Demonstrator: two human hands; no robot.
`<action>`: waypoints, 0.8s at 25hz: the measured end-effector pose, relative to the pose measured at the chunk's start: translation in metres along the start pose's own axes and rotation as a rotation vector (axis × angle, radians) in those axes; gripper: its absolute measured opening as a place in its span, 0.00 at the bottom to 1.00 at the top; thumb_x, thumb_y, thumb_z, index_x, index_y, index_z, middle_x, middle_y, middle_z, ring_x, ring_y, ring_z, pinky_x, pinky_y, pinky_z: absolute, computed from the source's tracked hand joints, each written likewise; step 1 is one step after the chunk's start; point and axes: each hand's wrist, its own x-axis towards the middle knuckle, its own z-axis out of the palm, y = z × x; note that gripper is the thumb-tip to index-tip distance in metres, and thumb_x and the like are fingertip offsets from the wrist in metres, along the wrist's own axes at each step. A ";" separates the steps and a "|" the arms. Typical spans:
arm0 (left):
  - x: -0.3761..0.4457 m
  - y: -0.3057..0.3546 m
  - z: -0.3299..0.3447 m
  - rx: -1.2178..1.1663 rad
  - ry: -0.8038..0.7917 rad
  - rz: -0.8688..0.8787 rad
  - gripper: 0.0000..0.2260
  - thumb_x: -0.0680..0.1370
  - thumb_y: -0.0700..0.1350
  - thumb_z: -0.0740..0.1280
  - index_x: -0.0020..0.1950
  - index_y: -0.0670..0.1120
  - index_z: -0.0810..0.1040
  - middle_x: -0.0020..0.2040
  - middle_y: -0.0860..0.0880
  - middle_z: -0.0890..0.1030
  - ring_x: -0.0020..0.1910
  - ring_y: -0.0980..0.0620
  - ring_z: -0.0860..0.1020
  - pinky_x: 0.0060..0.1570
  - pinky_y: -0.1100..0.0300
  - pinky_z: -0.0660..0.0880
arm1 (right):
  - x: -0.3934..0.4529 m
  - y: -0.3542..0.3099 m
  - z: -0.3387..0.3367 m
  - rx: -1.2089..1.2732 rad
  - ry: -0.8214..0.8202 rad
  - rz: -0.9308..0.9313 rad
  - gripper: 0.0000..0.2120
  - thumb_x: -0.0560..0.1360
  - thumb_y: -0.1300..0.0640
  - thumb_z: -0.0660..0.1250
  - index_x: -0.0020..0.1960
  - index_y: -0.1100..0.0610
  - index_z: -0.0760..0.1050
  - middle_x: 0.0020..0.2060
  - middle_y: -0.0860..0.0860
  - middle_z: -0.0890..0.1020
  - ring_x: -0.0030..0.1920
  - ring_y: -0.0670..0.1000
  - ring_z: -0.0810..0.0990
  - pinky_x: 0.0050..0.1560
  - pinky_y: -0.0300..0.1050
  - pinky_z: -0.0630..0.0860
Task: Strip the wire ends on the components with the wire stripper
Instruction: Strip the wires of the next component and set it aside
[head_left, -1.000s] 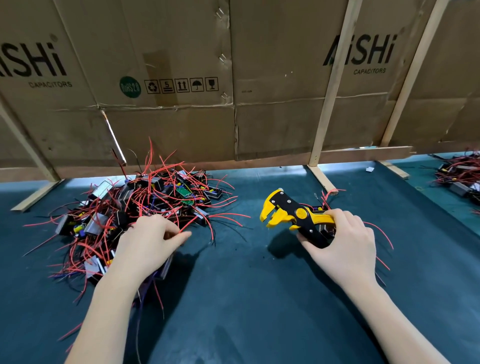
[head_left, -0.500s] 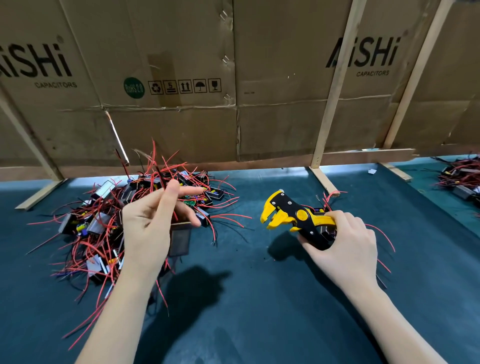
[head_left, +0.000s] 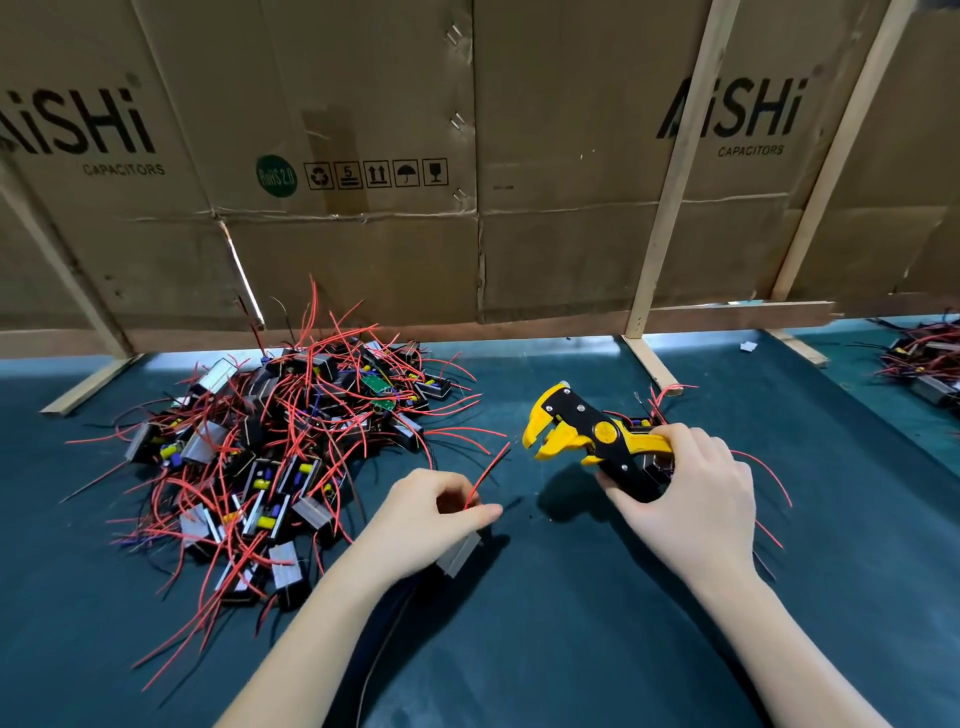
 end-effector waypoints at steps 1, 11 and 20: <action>0.000 0.000 -0.002 -0.082 -0.032 -0.004 0.12 0.75 0.53 0.72 0.38 0.46 0.82 0.33 0.48 0.80 0.33 0.57 0.71 0.38 0.62 0.68 | 0.000 0.000 0.000 -0.001 -0.001 -0.001 0.25 0.62 0.41 0.79 0.48 0.56 0.77 0.39 0.49 0.78 0.44 0.57 0.76 0.46 0.51 0.68; 0.000 0.001 -0.008 -0.473 0.031 -0.048 0.04 0.74 0.37 0.73 0.48 0.41 0.82 0.37 0.45 0.86 0.31 0.57 0.77 0.33 0.67 0.71 | -0.001 0.000 0.001 -0.001 -0.001 -0.011 0.24 0.61 0.42 0.80 0.48 0.56 0.77 0.39 0.49 0.78 0.43 0.57 0.76 0.46 0.51 0.67; 0.003 -0.002 -0.010 -0.568 0.065 -0.050 0.01 0.75 0.37 0.72 0.45 0.41 0.83 0.37 0.47 0.85 0.32 0.55 0.80 0.33 0.68 0.74 | -0.003 0.000 0.004 -0.015 -0.002 -0.032 0.25 0.60 0.42 0.80 0.48 0.56 0.77 0.39 0.50 0.78 0.44 0.58 0.76 0.45 0.51 0.68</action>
